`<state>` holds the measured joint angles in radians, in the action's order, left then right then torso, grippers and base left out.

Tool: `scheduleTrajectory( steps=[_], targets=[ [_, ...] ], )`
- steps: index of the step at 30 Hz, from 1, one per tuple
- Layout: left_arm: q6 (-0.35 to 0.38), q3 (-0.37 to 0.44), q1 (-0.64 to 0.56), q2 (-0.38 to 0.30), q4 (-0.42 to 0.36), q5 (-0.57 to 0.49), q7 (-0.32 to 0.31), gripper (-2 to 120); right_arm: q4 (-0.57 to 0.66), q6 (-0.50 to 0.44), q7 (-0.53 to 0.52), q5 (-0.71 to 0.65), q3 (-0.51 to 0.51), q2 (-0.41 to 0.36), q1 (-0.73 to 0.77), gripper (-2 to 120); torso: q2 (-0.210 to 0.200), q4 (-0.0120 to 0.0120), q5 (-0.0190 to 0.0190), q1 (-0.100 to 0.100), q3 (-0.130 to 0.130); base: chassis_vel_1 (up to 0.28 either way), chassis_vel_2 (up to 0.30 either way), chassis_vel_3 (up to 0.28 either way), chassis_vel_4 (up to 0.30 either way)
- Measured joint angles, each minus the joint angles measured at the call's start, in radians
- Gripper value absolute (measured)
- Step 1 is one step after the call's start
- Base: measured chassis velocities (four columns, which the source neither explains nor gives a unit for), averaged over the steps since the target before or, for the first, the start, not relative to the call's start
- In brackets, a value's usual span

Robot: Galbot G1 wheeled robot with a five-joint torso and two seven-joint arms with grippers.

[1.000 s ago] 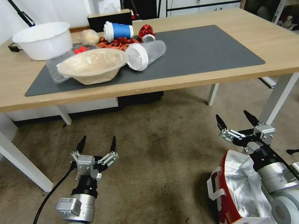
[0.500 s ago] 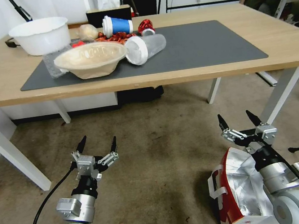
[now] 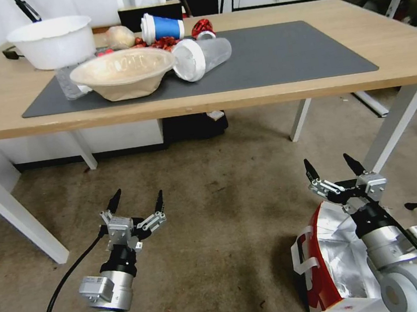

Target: Pick up the food delivery bag from the floor and place it on the table.

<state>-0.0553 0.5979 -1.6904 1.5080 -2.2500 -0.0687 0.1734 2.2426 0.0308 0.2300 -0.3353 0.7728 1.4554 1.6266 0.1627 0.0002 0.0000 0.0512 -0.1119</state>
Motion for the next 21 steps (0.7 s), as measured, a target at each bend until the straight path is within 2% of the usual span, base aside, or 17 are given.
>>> scheduleTrajectory(
  steps=[21],
  targets=[
    [-0.001, 0.001, 0.001, 0.001, 0.002, 0.000, 0.001, 99, 0.001, -0.003, 0.000, 0.000, -0.001, 0.000, -0.002, 100, -0.073, 0.0000, -0.0001, -0.012, 0.061, 0.000, 0.000, 0.000, 0.000]
  ],
)
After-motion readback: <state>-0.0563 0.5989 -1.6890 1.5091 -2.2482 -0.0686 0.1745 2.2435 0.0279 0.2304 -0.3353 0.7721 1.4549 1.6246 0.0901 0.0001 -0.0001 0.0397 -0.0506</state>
